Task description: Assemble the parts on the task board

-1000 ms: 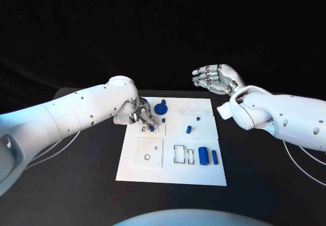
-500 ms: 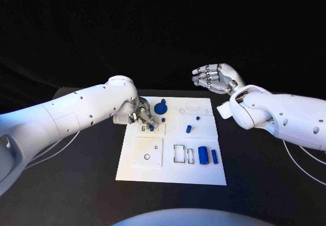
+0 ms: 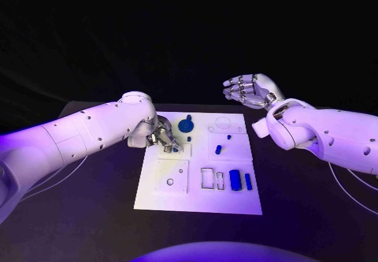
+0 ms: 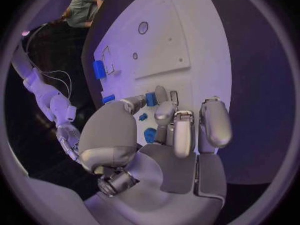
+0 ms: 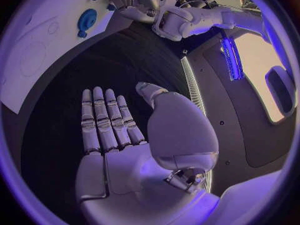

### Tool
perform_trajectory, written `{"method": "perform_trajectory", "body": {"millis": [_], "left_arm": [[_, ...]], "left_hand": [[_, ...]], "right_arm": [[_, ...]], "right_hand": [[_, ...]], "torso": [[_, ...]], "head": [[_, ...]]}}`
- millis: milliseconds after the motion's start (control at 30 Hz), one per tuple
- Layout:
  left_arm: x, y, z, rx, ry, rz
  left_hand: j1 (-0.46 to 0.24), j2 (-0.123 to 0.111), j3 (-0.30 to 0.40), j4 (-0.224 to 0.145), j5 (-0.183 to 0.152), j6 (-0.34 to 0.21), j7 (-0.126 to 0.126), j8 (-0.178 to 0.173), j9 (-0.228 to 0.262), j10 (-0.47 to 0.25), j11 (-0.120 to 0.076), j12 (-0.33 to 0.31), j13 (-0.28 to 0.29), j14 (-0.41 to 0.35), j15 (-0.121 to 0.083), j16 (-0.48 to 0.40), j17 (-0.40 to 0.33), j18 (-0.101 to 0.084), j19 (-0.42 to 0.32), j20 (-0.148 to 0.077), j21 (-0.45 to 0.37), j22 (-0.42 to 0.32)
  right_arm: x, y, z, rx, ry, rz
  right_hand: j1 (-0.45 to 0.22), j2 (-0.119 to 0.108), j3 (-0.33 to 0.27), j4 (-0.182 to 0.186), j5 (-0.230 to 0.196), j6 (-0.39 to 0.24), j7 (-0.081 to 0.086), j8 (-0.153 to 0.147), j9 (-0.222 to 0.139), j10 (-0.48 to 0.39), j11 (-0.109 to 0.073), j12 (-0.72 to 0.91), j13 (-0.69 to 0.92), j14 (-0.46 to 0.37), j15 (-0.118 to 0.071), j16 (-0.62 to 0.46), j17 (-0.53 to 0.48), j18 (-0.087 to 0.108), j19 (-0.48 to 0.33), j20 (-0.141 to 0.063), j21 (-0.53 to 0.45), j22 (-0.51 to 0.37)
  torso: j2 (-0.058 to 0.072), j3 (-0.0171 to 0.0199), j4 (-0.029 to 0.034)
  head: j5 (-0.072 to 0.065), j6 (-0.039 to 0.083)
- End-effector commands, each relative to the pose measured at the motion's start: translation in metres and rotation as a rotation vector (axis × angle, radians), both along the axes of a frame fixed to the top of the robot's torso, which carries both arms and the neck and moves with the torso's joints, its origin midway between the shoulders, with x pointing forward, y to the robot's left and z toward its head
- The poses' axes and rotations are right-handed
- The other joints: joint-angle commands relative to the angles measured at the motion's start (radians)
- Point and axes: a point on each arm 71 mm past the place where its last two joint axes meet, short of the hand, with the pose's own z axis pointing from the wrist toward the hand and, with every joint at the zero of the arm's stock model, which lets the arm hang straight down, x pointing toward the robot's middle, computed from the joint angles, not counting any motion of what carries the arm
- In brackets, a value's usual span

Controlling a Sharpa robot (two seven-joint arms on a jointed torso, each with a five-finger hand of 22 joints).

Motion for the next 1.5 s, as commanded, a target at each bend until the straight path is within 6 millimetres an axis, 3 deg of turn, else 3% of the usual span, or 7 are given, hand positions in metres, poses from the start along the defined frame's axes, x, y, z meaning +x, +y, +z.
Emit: {"method": "perform_trajectory", "body": {"millis": [33, 400, 667, 767, 900, 1033, 1500], "left_arm": [[-0.005, 0.007, -0.006, 0.054, 0.015, -0.013], [-0.006, 0.019, 0.005, 0.009, -0.034, 0.020], [-0.005, 0.022, 0.027, -0.106, -0.085, 0.079], [-0.004, 0.025, 0.036, -0.164, -0.109, 0.116], [-0.001, 0.033, 0.048, -0.230, -0.145, 0.175], [0.003, 0.043, 0.056, -0.261, -0.178, 0.225], [0.003, 0.056, 0.057, -0.231, -0.164, 0.207]], "left_hand": [[-0.009, -0.009, -0.024, 0.014, -0.005, 0.006, 0.003, -0.008, -0.002, 0.003, -0.001, 0.000, -0.007, 0.099, -0.008, 0.002, 0.251, -0.009, 0.004, -0.003, -0.001, -0.005], [-0.015, -0.009, -0.048, 0.027, -0.005, 0.006, 0.002, -0.009, -0.003, -0.001, -0.002, -0.005, -0.015, 0.098, -0.008, 0.001, 0.246, -0.008, 0.003, -0.003, -0.003, -0.009], [-0.014, -0.010, -0.067, 0.026, -0.003, -0.005, 0.005, -0.015, -0.006, -0.020, 0.000, -0.024, -0.049, 0.092, -0.007, -0.007, 0.228, -0.004, -0.004, -0.003, -0.016, -0.030], [-0.002, -0.012, -0.090, 0.026, 0.000, -0.033, 0.016, -0.034, -0.014, -0.081, 0.010, -0.086, -0.156, 0.084, 0.000, -0.019, 0.197, 0.002, -0.018, 0.001, -0.039, -0.063], [0.041, -0.007, -0.109, 0.025, 0.006, -0.102, 0.051, -0.097, -0.043, -0.190, 0.040, -0.194, -0.324, 0.069, 0.025, -0.042, 0.149, 0.016, -0.053, 0.018, -0.096, -0.147], [0.105, 0.006, -0.109, 0.025, 0.009, -0.141, 0.079, -0.152, -0.072, -0.236, 0.064, -0.242, -0.402, 0.063, 0.045, -0.051, 0.133, 0.021, -0.063, 0.036, -0.117, -0.171], [0.137, 0.018, -0.123, 0.028, 0.009, -0.125, 0.084, -0.184, -0.097, -0.208, 0.069, -0.220, -0.379, 0.068, 0.051, -0.046, 0.144, 0.020, -0.055, 0.048, -0.113, -0.163]], "right_arm": [[-0.001, 0.001, 0.000, 0.003, -0.005, 0.015], [0.000, -0.001, 0.000, 0.004, -0.006, 0.011], [0.001, -0.003, -0.001, 0.002, -0.005, 0.005], [0.001, -0.004, -0.002, 0.002, -0.005, 0.002], [0.001, -0.005, -0.002, 0.001, -0.003, -0.001], [0.001, -0.006, -0.002, 0.001, -0.002, -0.003], [0.001, -0.006, -0.003, 0.001, 0.000, -0.003]], "right_hand": [[-0.010, -0.002, -0.007, 0.001, 0.005, 0.005, 0.085, -0.005, -0.001, -0.002, 0.008, -0.005, -0.001, 0.000, 0.007, -0.005, -0.002, -0.007, -0.004, 0.006, -0.005, -0.001], [-0.012, -0.002, -0.009, 0.002, 0.005, 0.004, 0.085, -0.006, -0.002, -0.003, 0.008, -0.006, -0.002, -0.001, 0.007, -0.007, -0.003, -0.008, -0.005, 0.006, -0.006, -0.003], [-0.012, -0.001, -0.010, 0.002, 0.005, 0.004, 0.085, -0.006, -0.002, -0.003, 0.009, -0.006, -0.002, -0.001, 0.008, -0.007, -0.004, -0.008, -0.006, 0.006, -0.007, -0.004], [-0.012, -0.001, -0.010, 0.002, 0.005, 0.004, 0.085, -0.006, -0.002, -0.003, 0.009, -0.006, -0.002, -0.001, 0.008, -0.007, -0.004, -0.008, -0.006, 0.006, -0.007, -0.004], [-0.013, -0.001, -0.011, 0.003, 0.005, 0.004, 0.085, -0.007, -0.003, -0.003, 0.009, -0.007, -0.002, -0.001, 0.008, -0.008, -0.004, -0.008, -0.007, 0.006, -0.007, -0.005], [-0.013, -0.001, -0.011, 0.003, 0.005, 0.004, 0.085, -0.007, -0.003, -0.003, 0.009, -0.007, -0.002, -0.001, 0.008, -0.008, -0.004, -0.008, -0.007, 0.006, -0.007, -0.005], [-0.013, -0.001, -0.012, 0.003, 0.006, 0.004, 0.085, -0.007, -0.003, -0.003, 0.009, -0.007, -0.002, -0.001, 0.008, -0.009, -0.005, -0.008, -0.007, 0.006, -0.008, -0.006]], "torso": [[-0.002, 0.0005, 0.0017], [-0.002, -0.0004, -0.0002], [-0.002, 0.0003, 0.0002], [-0.001, 0.0000, 0.0012], [-0.001, -0.0001, 0.0016], [-0.001, 0.0004, 0.0030], [0.000, -0.0012, 0.0013]], "head": [[-0.002, 0.001], [0.001, 0.009], [0.002, 0.016], [0.002, 0.019], [0.003, 0.024], [0.004, 0.026], [0.011, 0.033]]}}
